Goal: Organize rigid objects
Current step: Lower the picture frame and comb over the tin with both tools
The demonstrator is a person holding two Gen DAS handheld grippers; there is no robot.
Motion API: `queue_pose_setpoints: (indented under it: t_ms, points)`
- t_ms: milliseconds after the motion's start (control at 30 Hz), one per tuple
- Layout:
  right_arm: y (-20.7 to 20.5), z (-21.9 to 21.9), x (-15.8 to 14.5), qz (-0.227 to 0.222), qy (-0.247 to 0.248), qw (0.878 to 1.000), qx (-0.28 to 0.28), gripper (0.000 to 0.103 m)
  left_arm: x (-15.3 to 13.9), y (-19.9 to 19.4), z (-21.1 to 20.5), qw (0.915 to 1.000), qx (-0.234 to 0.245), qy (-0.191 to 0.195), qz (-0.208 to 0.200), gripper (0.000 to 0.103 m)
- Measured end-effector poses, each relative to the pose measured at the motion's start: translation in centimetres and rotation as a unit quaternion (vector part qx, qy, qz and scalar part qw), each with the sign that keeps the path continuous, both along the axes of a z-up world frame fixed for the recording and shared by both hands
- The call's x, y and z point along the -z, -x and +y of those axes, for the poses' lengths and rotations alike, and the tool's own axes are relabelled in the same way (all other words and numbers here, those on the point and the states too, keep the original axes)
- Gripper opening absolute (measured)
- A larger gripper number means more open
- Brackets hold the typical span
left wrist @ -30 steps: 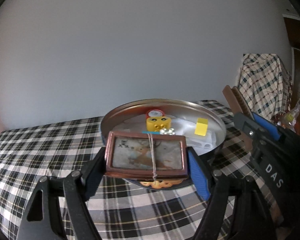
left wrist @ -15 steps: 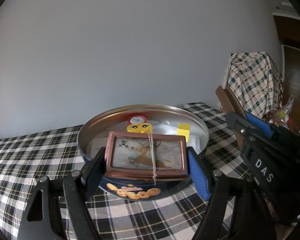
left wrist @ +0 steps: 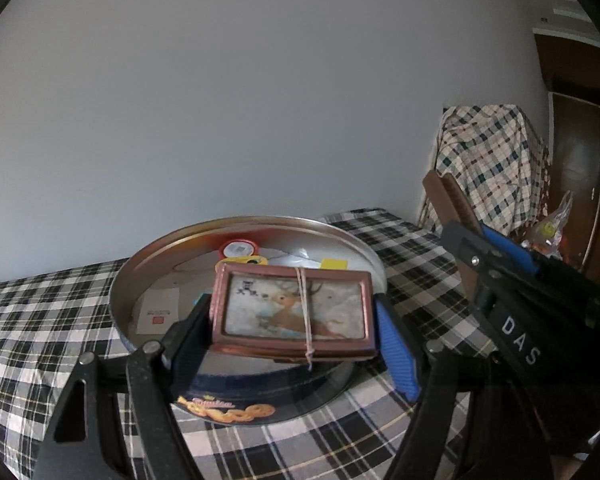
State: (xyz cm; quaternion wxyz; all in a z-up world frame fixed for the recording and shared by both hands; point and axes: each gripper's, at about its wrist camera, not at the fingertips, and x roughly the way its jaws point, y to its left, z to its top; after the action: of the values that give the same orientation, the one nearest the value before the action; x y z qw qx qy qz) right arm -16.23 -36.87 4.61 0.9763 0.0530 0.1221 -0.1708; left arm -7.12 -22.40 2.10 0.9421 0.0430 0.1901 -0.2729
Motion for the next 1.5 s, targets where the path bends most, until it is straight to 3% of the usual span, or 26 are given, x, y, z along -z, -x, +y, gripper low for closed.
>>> queue_pose_setpoints:
  t_ms: [533,800,1133,1300,1500]
  points:
    - [-1.9,1.1,-1.8,-0.002,0.019,0.999,-0.029,0.028,-1.5,-2.4,1.6,0.9992,-0.025,0.030,0.005,0.077]
    - [-4.2,2.1,-2.9,-0.004,0.022,0.999,-0.043,0.027,-2.5,-4.9,3.2,0.9965,-0.063,0.053,0.014,0.077]
    - [-8.3,2.9,-3.6,-0.001,0.004,0.999,-0.053,0.028,-3.2,-6.2,3.2,0.9934,-0.102,0.046,0.029,0.077]
    - [-10.6,3.3,-4.1,0.012,0.009,0.998,-0.059,0.028,-3.6,-7.8,2.6,0.9923,-0.115,0.023,0.041,0.077]
    - [-13.2,3.0,-4.6,0.038,0.000,0.997,-0.060,0.028,-3.5,-10.3,2.0,0.9894,-0.121,0.000,0.081,0.077]
